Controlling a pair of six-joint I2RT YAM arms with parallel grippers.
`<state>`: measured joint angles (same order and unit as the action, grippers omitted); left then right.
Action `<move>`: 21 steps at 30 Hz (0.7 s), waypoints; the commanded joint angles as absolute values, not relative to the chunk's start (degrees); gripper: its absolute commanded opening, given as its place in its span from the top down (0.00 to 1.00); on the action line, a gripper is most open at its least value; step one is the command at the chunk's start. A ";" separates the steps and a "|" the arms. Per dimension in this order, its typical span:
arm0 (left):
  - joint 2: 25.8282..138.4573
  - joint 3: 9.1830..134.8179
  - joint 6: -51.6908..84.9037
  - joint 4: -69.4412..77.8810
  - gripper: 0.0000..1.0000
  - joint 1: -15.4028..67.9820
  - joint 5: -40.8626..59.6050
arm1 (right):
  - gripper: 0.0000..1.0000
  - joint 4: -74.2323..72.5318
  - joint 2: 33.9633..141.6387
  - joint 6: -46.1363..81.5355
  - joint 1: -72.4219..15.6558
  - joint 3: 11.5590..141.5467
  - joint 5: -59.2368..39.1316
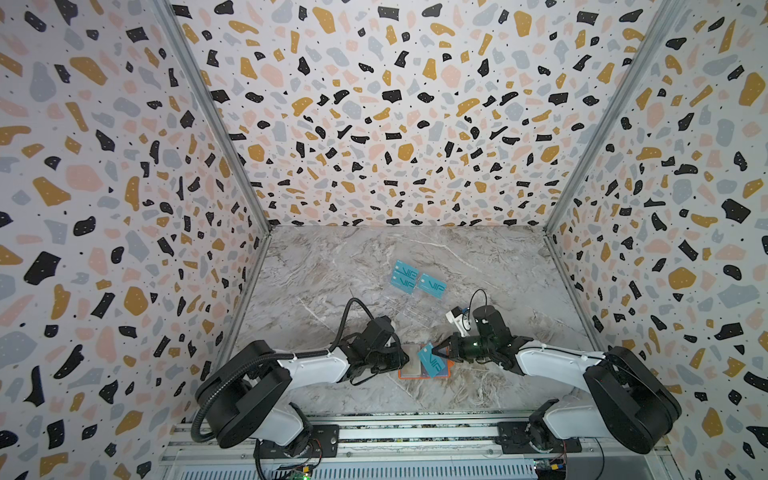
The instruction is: Put the credit cards into the card holder
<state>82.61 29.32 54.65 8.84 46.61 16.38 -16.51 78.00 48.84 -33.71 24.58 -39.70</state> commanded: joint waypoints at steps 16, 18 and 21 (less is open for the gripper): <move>82.17 28.26 54.84 8.00 0.78 46.66 15.64 | 1.00 -14.21 76.23 49.89 -35.46 24.40 -32.71; 82.12 28.21 54.92 8.04 0.78 46.59 15.66 | 1.00 -13.63 76.05 49.75 -35.50 24.59 -32.48; 82.20 28.12 54.93 8.16 0.79 46.72 15.73 | 1.00 -13.33 76.44 49.66 -35.57 24.78 -32.60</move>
<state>82.61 29.28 54.85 9.02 46.61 16.38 -15.27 77.60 50.00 -35.22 24.38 -33.61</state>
